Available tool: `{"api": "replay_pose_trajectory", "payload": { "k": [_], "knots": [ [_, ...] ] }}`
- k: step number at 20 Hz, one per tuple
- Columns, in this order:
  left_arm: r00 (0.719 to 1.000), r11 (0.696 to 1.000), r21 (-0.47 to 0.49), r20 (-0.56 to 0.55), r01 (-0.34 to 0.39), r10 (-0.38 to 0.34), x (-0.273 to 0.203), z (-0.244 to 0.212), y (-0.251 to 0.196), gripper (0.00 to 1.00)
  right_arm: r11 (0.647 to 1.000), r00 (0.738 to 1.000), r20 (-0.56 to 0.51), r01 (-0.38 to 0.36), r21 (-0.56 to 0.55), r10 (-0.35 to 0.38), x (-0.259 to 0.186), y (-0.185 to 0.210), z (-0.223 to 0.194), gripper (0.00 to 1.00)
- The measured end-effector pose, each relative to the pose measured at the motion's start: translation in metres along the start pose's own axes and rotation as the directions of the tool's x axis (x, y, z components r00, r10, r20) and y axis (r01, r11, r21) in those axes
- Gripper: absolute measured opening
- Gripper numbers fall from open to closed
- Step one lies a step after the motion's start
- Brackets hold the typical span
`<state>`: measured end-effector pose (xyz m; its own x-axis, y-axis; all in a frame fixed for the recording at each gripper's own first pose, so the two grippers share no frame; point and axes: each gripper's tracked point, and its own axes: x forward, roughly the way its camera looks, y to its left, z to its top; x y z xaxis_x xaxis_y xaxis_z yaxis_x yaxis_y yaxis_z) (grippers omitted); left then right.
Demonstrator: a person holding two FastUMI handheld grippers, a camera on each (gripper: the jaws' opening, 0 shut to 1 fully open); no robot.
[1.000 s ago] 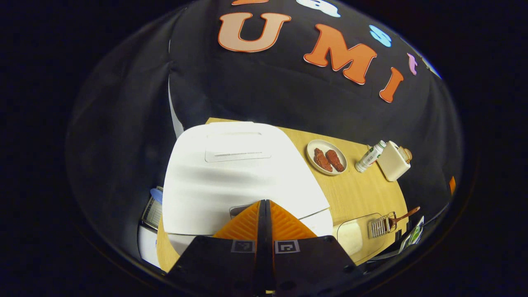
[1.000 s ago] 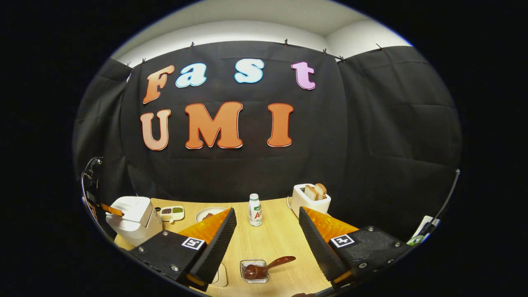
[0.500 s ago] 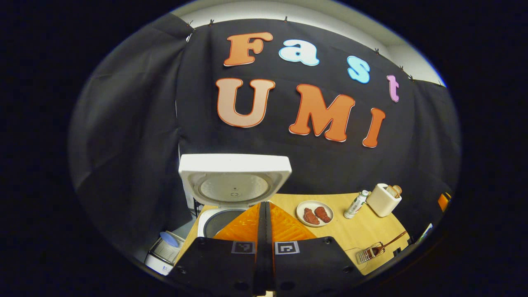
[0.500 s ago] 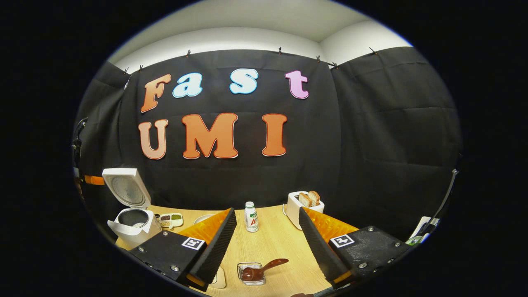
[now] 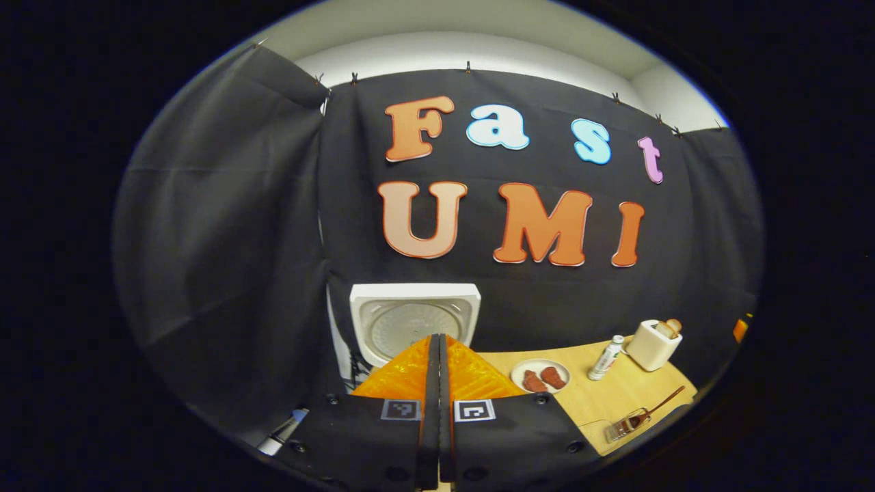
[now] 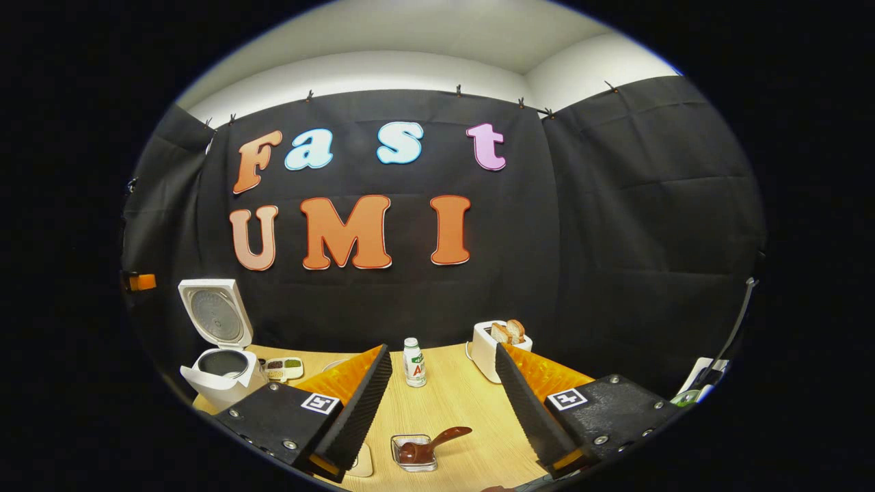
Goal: Close the left gripper, press the button to open the rice cooker; take a wooden spoon from the chopstick holder with the right hand, scoop a spoonful of rice and pour it into the rice cooker, then put the wooden spoon back into the chopstick holder.
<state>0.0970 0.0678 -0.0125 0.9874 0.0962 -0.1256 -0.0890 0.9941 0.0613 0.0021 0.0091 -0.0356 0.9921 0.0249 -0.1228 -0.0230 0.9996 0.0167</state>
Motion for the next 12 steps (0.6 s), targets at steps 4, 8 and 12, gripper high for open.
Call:
{"api": "replay_pose_trajectory", "payload": {
  "k": [4,8,12],
  "knots": [
    [0.999,0.998,-0.07,0.05,0.01,-0.007,-0.013,0.01,-0.001,0.13,1.0,1.0,-0.012,0.002,0.029,-0.001,0.002,-0.002,-0.011,0.95],
    [0.998,0.997,-0.071,0.068,0.0,0.005,-0.02,0.015,0.008,0.33,0.998,0.999,-0.035,-0.002,0.058,0.004,0.008,-0.002,-0.028,0.95],
    [0.997,0.997,-0.067,0.08,0.025,-0.019,-0.027,0.018,0.004,0.92,0.996,0.998,-0.067,0.005,0.094,0.002,0.014,-0.007,-0.047,0.95]
  ]
}}
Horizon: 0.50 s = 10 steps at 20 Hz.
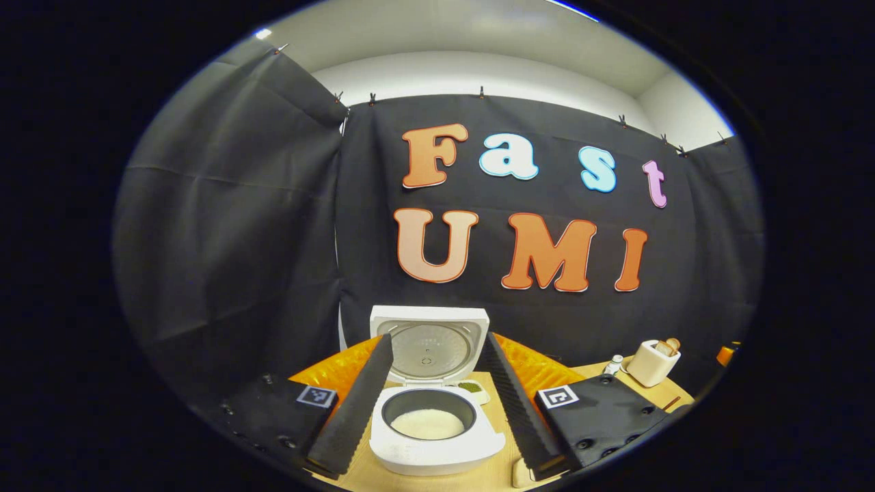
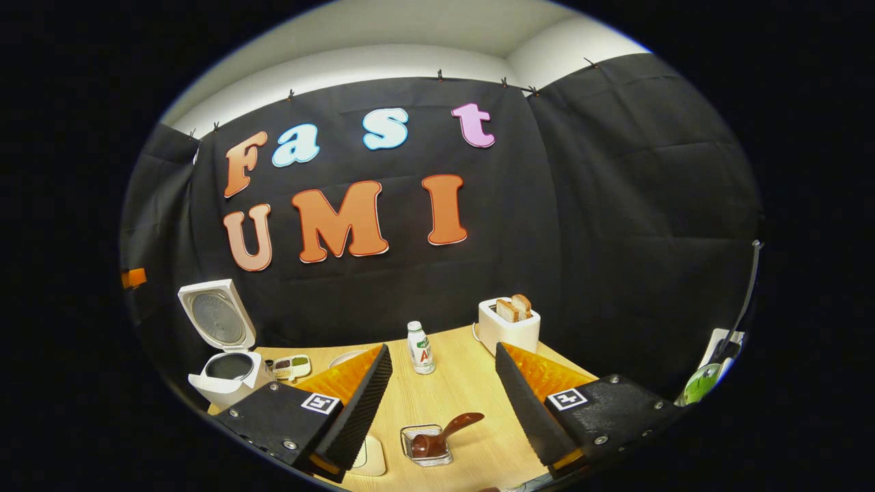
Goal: Close the left gripper, press the button to open the rice cooker; take a wooden spoon from the chopstick holder with the right hand, scoop a spoonful of rice and pour it into the rice cooker, then put the wooden spoon back into the chopstick holder.
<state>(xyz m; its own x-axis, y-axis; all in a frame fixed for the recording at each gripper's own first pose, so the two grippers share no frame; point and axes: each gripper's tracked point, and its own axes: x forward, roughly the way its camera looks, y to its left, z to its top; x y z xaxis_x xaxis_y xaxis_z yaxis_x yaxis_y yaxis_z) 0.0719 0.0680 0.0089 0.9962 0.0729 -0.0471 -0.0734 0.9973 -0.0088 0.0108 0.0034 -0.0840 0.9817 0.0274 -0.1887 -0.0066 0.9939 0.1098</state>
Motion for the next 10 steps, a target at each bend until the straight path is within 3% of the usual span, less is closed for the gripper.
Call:
{"api": "replay_pose_trajectory", "payload": {
  "k": [2,6,10],
  "knots": [
    [1.0,1.0,0.015,0.002,0.0,0.0,0.0,-0.001,-0.001,0.9,1.0,1.0,-0.008,0.001,0.018,-0.001,0.006,-0.004,-0.009,0.95],
    [1.0,0.997,0.07,0.002,-0.008,0.008,-0.001,-0.006,-0.007,1.0,0.999,0.999,-0.032,0.012,0.045,-0.011,0.024,-0.014,-0.034,0.95],
    [1.0,0.999,0.046,0.014,-0.013,0.012,0.001,-0.004,-0.011,1.0,0.994,0.996,-0.084,0.009,0.106,0.0,0.046,-0.02,-0.066,0.95]
  ]
}}
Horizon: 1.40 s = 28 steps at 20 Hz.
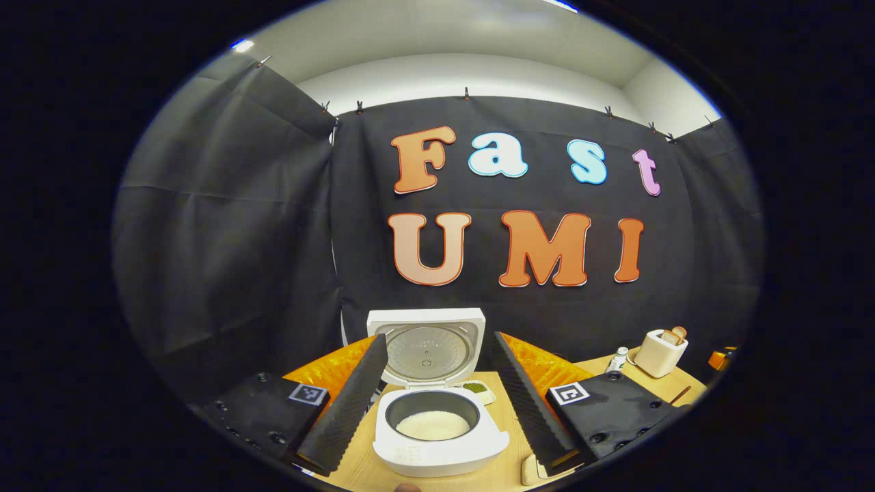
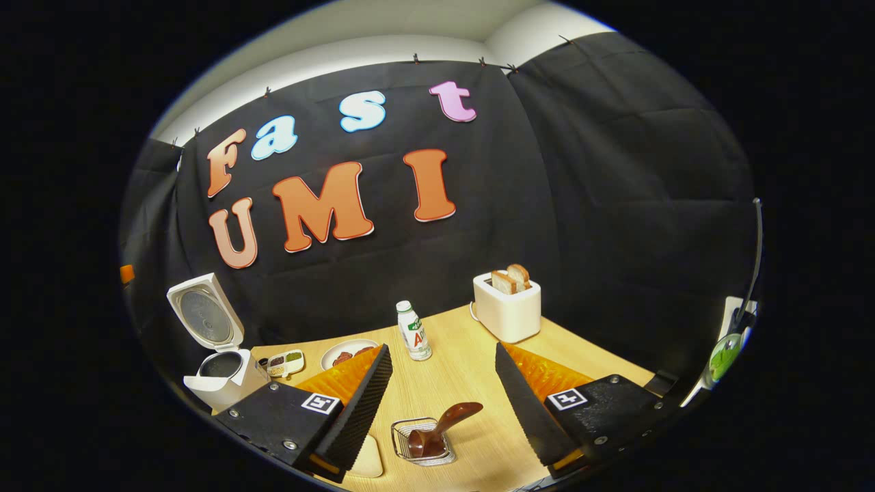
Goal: Close the left gripper, press the button to open the rice cooker; take a wooden spoon from the chopstick holder with the right hand, scoop a spoonful of rice and pour it into the rice cooker, then put the wooden spoon back into the chopstick holder.
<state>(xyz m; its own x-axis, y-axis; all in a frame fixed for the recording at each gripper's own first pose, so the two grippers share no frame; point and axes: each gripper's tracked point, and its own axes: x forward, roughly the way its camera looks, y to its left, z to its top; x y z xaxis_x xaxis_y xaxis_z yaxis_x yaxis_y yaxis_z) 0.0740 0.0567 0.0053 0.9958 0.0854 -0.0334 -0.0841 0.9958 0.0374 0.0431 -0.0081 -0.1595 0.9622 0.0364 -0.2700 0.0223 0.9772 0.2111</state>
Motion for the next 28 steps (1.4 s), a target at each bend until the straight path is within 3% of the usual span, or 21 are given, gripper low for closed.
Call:
{"api": "replay_pose_trajectory", "payload": {
  "k": [3,4,5,8,11,16,18,21,25,28],
  "knots": [
    [1.0,0.999,-0.018,0.001,-0.029,0.029,-0.002,-0.001,0.004,1.0,0.995,0.999,-0.052,-0.01,0.1,0.016,0.019,-0.008,-0.026,0.95],
    [0.999,0.999,-0.019,0.002,-0.04,0.04,-0.003,-0.003,0.006,1.0,0.99,0.998,-0.064,-0.013,0.142,0.022,0.024,-0.01,-0.035,1.0],
    [0.999,0.999,-0.022,0.003,-0.048,0.048,-0.002,-0.003,0.008,1.0,0.983,0.998,-0.064,-0.019,0.184,0.031,0.03,-0.013,-0.041,0.95],
    [0.998,0.997,-0.04,0.006,-0.064,0.065,-0.003,-0.005,0.009,1.0,0.954,0.993,-0.108,-0.017,0.301,0.052,0.045,-0.025,-0.071,0.95],
    [0.995,0.994,-0.037,0.007,-0.102,0.103,-0.003,-0.006,0.017,1.0,0.911,0.984,-0.154,-0.014,0.413,0.085,0.058,-0.028,-0.095,0.95],
    [0.988,0.988,-0.019,-0.015,-0.151,0.151,-0.006,-0.015,0.022,1.0,0.805,0.971,-0.158,-0.052,0.592,0.179,0.063,-0.02,-0.112,0.93],
    [0.986,0.987,-0.009,-0.023,-0.162,0.162,-0.007,-0.019,0.021,1.0,0.762,0.965,-0.165,-0.052,0.646,0.206,0.071,-0.015,-0.117,0.87],
    [0.983,0.983,0.004,-0.02,-0.183,0.183,-0.006,-0.016,0.022,1.0,0.714,0.954,-0.165,-0.068,0.697,0.252,0.076,-0.006,-0.121,0.65],
    [0.979,0.979,-0.017,-0.015,-0.203,0.203,-0.008,-0.014,0.02,1.0,0.701,0.944,-0.17,-0.083,0.708,0.284,0.08,0.003,-0.116,0.38],
    [0.975,0.975,-0.026,-0.026,-0.222,0.222,-0.012,-0.018,0.02,1.0,0.699,0.941,-0.187,-0.069,0.712,0.283,0.082,0.001,-0.117,0.34]
  ]
}}
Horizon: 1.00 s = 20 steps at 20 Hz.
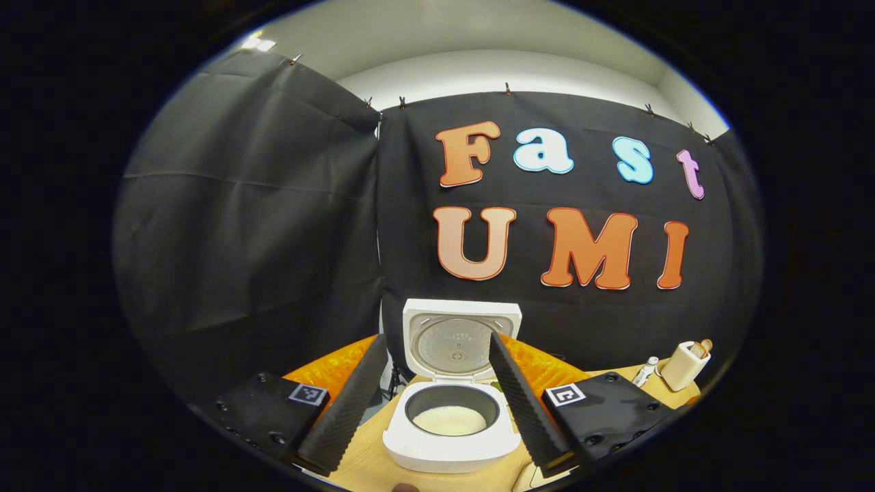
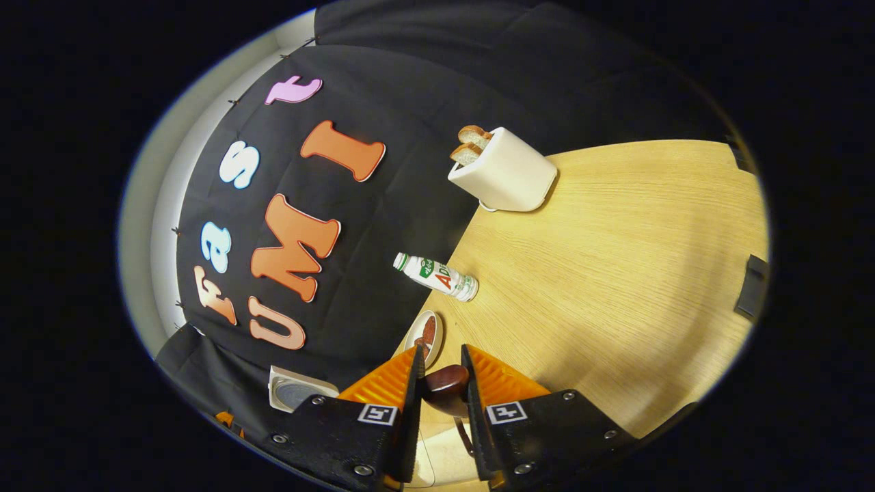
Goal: Close the left gripper, press the button to open the rice cooker; take a wooden spoon from the chopstick holder with the right hand, scoop a spoonful of rice and pour it into the rice cooker, then put the wooden spoon back into the chopstick holder.
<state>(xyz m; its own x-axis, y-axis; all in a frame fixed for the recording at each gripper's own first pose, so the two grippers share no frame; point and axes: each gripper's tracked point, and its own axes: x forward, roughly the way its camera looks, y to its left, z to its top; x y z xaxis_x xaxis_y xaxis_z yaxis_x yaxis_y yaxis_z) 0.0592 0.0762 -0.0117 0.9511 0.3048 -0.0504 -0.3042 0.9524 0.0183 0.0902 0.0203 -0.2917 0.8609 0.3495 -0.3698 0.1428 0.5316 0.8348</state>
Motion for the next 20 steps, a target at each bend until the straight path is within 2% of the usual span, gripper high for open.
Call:
{"api": "replay_pose_trajectory", "payload": {
  "k": [4,7,13,16,20],
  "knots": [
    [1.0,1.0,-0.003,-0.014,-0.009,0.009,-0.005,-0.001,0.0,1.0,1.0,1.0,0.004,0.02,0.006,-0.02,-0.001,0.001,0.001,0.24],
    [1.0,1.0,0.008,0.011,-0.001,0.001,-0.009,0.005,0.002,1.0,1.0,1.0,0.026,-0.011,-0.016,0.011,-0.007,0.021,0.01,0.19],
    [0.998,0.998,-0.006,0.01,0.065,-0.065,-0.008,0.01,0.01,1.0,0.986,0.993,0.113,-0.013,-0.165,0.032,-0.042,0.067,0.03,0.19],
    [0.994,0.994,-0.023,0.005,0.105,-0.105,-0.002,0.009,0.021,1.0,0.982,0.988,0.148,-0.023,-0.19,0.052,-0.061,0.093,0.03,0.19],
    [0.99,0.989,-0.043,-0.013,0.142,-0.143,0.01,0.002,0.037,1.0,0.976,0.981,0.164,-0.067,-0.205,0.102,-0.073,0.133,0.008,0.19]
  ]
}}
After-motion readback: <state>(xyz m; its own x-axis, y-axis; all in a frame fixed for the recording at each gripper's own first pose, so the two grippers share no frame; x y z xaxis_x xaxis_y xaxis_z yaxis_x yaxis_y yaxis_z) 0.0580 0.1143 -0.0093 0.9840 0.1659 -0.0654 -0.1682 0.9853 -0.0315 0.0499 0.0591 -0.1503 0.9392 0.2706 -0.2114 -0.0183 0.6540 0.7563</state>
